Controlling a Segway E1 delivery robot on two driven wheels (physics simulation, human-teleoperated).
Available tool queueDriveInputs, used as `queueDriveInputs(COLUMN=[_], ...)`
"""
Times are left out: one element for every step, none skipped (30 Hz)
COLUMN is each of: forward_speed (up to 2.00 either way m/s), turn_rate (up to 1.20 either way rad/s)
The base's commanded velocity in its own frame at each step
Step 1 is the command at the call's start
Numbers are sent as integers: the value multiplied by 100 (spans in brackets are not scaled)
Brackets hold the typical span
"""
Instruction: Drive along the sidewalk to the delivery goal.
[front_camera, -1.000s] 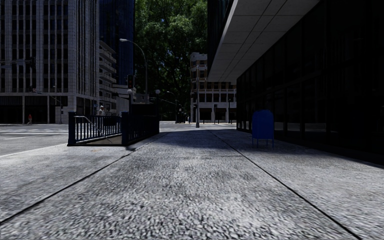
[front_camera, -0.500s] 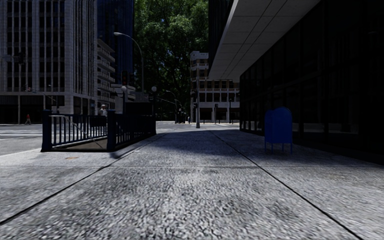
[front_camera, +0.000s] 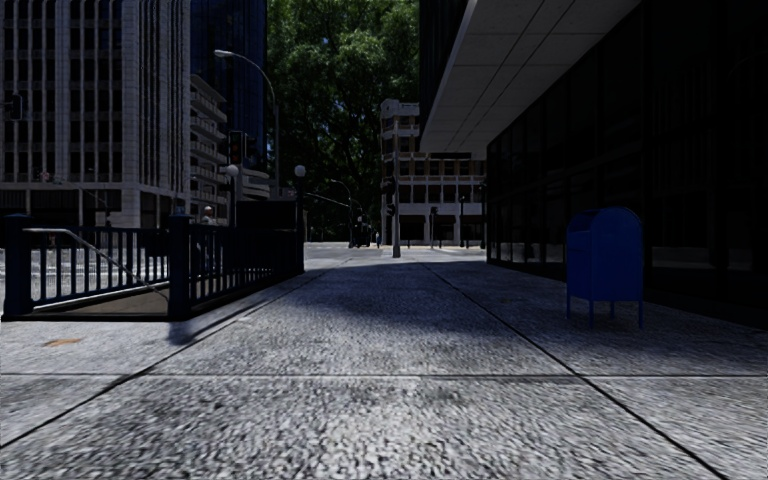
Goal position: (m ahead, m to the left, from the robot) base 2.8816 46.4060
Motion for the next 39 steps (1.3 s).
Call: queueDriveInputs(forward_speed=[200,200,200,200,200,200,200,200,200,200,200,200,200,200,200,200,200,200,200,200,200,200,200,200,200,200,200,200,200,200,200,200,200,200,200,200,200,200,200], turn_rate=[0,0,0,0,0,0,0,0,0,0,0,0,0,0,0,0,0,0,0,0,0,0,0,0,0,0,0,0,0,0,0,0,0,0,0,0,0,0,0])
